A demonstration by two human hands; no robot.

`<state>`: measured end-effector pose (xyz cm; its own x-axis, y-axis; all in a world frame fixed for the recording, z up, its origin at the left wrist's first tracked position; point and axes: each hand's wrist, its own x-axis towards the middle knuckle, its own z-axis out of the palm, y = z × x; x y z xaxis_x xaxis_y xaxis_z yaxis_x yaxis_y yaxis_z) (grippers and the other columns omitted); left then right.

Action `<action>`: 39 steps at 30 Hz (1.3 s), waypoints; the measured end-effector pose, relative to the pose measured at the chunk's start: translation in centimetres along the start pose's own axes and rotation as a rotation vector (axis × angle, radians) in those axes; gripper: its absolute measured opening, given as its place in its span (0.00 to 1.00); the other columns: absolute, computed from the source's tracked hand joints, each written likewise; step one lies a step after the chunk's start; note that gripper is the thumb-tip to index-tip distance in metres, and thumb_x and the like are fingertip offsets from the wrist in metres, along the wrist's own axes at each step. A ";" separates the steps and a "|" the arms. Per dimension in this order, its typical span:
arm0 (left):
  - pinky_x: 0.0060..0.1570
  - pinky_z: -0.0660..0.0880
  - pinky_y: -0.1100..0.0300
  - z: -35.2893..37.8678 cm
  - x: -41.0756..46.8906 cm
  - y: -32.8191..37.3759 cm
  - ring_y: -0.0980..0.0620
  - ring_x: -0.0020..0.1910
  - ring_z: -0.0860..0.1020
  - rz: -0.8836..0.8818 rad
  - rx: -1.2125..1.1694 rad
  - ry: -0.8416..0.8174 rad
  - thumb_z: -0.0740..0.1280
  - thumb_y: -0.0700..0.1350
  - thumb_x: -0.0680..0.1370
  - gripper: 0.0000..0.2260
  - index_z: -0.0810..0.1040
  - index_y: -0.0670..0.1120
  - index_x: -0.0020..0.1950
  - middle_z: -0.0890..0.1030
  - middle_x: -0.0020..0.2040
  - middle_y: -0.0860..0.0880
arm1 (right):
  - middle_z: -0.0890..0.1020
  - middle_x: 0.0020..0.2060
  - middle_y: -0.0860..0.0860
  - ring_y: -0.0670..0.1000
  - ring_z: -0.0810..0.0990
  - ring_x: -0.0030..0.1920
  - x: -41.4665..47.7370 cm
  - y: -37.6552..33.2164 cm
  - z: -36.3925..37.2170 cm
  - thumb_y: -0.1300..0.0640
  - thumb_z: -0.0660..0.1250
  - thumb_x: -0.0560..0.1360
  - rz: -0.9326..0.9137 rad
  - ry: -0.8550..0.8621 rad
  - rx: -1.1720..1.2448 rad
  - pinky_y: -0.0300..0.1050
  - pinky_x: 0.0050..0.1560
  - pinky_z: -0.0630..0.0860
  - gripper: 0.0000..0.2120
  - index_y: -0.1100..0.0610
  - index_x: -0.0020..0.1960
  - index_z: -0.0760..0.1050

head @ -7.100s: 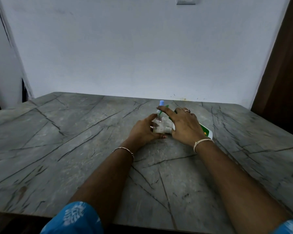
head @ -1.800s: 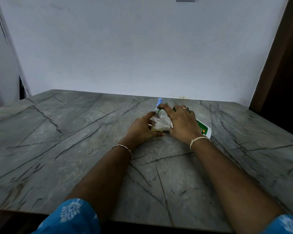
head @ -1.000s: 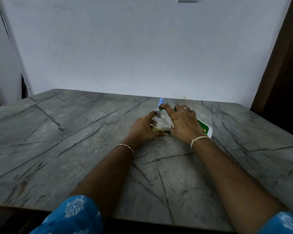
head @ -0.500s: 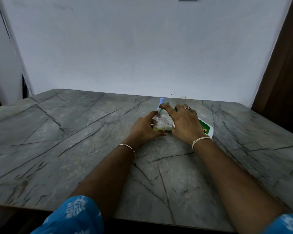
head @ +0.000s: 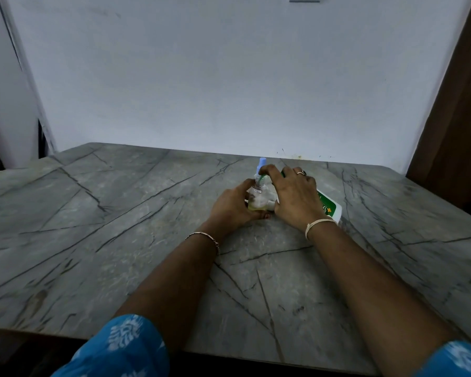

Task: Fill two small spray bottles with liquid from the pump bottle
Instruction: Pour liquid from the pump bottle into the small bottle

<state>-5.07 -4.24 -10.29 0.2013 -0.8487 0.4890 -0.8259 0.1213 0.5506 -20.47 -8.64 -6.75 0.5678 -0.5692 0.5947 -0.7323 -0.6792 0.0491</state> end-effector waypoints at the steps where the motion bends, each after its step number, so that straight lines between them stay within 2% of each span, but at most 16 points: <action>1: 0.45 0.74 0.63 0.0 0.0 0.0 0.53 0.47 0.81 0.000 0.000 0.001 0.78 0.58 0.63 0.35 0.70 0.54 0.66 0.82 0.52 0.51 | 0.76 0.54 0.55 0.59 0.73 0.59 -0.1 0.0 0.0 0.57 0.72 0.68 -0.001 0.004 -0.007 0.56 0.56 0.70 0.37 0.45 0.71 0.58; 8: 0.48 0.77 0.60 0.1 -0.1 0.0 0.53 0.48 0.81 0.008 -0.017 0.009 0.78 0.58 0.63 0.34 0.70 0.55 0.66 0.83 0.52 0.52 | 0.76 0.55 0.56 0.59 0.73 0.60 -0.5 0.3 0.1 0.55 0.72 0.70 -0.005 0.006 -0.058 0.56 0.57 0.71 0.40 0.42 0.73 0.53; 17: 0.46 0.76 0.61 0.2 0.0 0.0 0.53 0.47 0.81 -0.002 -0.014 0.012 0.78 0.58 0.63 0.35 0.70 0.55 0.66 0.83 0.51 0.52 | 0.76 0.54 0.56 0.59 0.73 0.58 -0.1 -0.3 0.2 0.55 0.73 0.67 0.019 0.022 -0.041 0.57 0.56 0.71 0.36 0.46 0.69 0.58; 23: 0.42 0.71 0.66 0.2 0.0 -0.1 0.55 0.46 0.80 -0.001 -0.013 0.018 0.78 0.59 0.63 0.36 0.69 0.54 0.67 0.82 0.52 0.53 | 0.75 0.55 0.56 0.59 0.73 0.59 -0.4 0.0 0.2 0.55 0.72 0.69 -0.002 0.024 -0.054 0.57 0.57 0.70 0.38 0.43 0.72 0.56; 29: 0.43 0.71 0.66 0.2 0.0 0.0 0.54 0.47 0.80 -0.010 -0.003 0.010 0.78 0.58 0.63 0.37 0.68 0.53 0.68 0.82 0.52 0.52 | 0.75 0.55 0.56 0.59 0.73 0.59 -0.7 0.2 0.2 0.54 0.71 0.71 -0.006 0.024 -0.076 0.57 0.57 0.70 0.37 0.42 0.72 0.54; 36: 0.45 0.74 0.62 0.2 0.1 -0.1 0.52 0.48 0.81 -0.009 0.025 0.000 0.78 0.59 0.62 0.37 0.68 0.54 0.68 0.82 0.52 0.51 | 0.75 0.56 0.56 0.60 0.73 0.60 0.1 -0.2 0.4 0.52 0.72 0.69 0.018 0.011 -0.051 0.58 0.59 0.70 0.35 0.45 0.71 0.57; 39: 0.44 0.73 0.64 0.2 0.1 -0.1 0.52 0.48 0.81 -0.002 0.018 0.005 0.78 0.59 0.62 0.37 0.68 0.53 0.68 0.83 0.52 0.52 | 0.75 0.56 0.57 0.60 0.73 0.60 0.0 -0.1 0.5 0.53 0.72 0.69 0.014 0.015 -0.045 0.58 0.59 0.70 0.36 0.44 0.71 0.57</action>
<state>-5.08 -4.42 -10.41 0.2057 -0.8466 0.4908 -0.8347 0.1100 0.5396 -20.22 -8.83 -7.10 0.5522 -0.5710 0.6075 -0.7561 -0.6500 0.0764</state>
